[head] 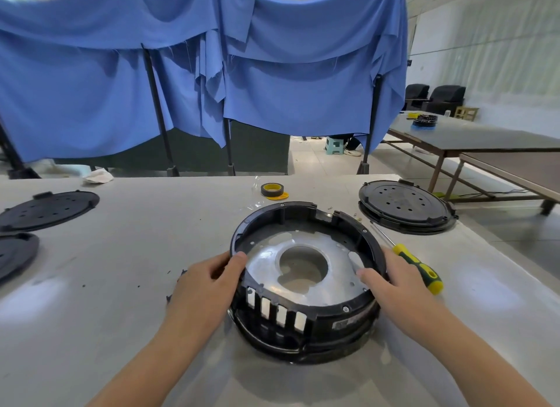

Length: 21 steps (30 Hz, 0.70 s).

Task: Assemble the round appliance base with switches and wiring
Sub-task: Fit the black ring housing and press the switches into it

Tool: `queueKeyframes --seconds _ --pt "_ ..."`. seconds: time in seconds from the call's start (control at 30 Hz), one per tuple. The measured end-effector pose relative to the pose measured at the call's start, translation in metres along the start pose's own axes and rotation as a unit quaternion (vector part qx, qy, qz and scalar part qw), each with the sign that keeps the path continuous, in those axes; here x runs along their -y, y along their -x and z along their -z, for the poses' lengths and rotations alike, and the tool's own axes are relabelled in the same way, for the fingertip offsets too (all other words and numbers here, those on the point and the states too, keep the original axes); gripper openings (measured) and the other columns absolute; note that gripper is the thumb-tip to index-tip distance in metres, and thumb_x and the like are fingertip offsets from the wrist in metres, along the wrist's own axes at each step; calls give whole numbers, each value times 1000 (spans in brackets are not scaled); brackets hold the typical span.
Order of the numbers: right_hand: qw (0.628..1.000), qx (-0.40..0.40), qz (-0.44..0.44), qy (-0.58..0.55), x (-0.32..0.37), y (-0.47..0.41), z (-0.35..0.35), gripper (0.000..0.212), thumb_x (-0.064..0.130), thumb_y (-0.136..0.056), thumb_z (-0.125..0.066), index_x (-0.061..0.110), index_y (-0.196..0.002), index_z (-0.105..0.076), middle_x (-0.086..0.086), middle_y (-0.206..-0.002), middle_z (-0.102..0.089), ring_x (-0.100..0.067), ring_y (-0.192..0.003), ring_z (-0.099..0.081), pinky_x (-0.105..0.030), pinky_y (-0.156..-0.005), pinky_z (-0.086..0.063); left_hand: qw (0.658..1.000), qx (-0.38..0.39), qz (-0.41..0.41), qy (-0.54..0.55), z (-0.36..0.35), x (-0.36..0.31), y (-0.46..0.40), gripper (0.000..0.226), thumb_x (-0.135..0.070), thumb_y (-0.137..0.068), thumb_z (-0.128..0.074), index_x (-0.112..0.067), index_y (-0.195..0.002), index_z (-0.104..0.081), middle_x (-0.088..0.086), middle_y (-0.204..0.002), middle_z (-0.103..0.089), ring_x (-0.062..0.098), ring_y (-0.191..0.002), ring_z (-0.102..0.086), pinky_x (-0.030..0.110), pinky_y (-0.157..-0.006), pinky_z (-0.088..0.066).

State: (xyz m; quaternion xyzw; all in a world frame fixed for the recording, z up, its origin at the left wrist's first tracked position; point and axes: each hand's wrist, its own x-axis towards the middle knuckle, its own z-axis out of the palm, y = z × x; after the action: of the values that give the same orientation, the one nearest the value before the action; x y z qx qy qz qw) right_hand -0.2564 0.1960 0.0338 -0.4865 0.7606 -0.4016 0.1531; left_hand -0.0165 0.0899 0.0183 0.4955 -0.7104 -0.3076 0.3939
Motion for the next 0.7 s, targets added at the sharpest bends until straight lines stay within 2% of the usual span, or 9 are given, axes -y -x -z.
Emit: queueKeyframes --seconds 0.07,0.17,0.23,0.3,0.37,0.53,0.7 --pt "1000 -2 3 1 2 1 2 19 28 -85 -54 14 -97 -58 -9 -86 -62 -26 -83 -57 -47 -76 -50 1000 -1 5 -5 4 -4 1 44 -52 -91 -52 -27 -55 -55 -7 -45 -37 8 -46 -35 31 -55 -32" --pt "1000 2 13 5 2 2 6 14 30 -88 -52 23 -99 -58 -2 -93 -62 -20 -89 -57 -44 -83 -49 999 8 26 -42 5 -11 5 53 -47 -91 -54 -25 -43 -46 -5 -40 -28 11 -40 -30 30 -50 -26" --pt "1000 7 8 7 1 3 8 10 34 -89 -50 29 -96 -56 0 -93 -60 -19 -92 -55 -42 -83 -47 996 -1 26 -82 6 -16 8 55 -46 -90 -54 -21 -44 -40 -3 -40 -24 13 -40 -28 31 -48 -24" --pt "1000 9 -5 1 1 4 9 9 36 -88 -48 29 -89 -54 0 -89 -58 -19 -87 -55 -38 -77 -45 994 -13 17 -107 10 -21 10 54 -47 -88 -53 -20 -45 -35 -1 -42 -22 15 -42 -27 31 -46 -22" --pt "1000 14 -20 -5 0 5 9 13 39 -86 -46 29 -85 -53 0 -86 -56 -18 -82 -54 -35 -70 -42 991 -26 6 -132 14 -23 10 52 -49 -86 -51 -19 -49 -32 0 -45 -21 16 -45 -25 31 -47 -23" --pt "998 40 -55 8 -2 4 8 19 42 -90 -43 29 -93 -55 2 -93 -60 -13 -85 -57 -32 -69 -43 986 -32 4 -165 14 -22 9 50 -47 -87 -50 -18 -49 -33 0 -43 -22 17 -44 -28 30 -46 -24" --pt "998 31 -50 28 -5 1 4 16 39 -91 -42 30 -95 -54 0 -86 -58 -16 -81 -56 -31 -64 -39 990 -9 -5 -139 5 -11 8 56 -48 -92 -47 -21 -44 -37 -1 -39 -27 14 -43 -33 32 -47 -24"
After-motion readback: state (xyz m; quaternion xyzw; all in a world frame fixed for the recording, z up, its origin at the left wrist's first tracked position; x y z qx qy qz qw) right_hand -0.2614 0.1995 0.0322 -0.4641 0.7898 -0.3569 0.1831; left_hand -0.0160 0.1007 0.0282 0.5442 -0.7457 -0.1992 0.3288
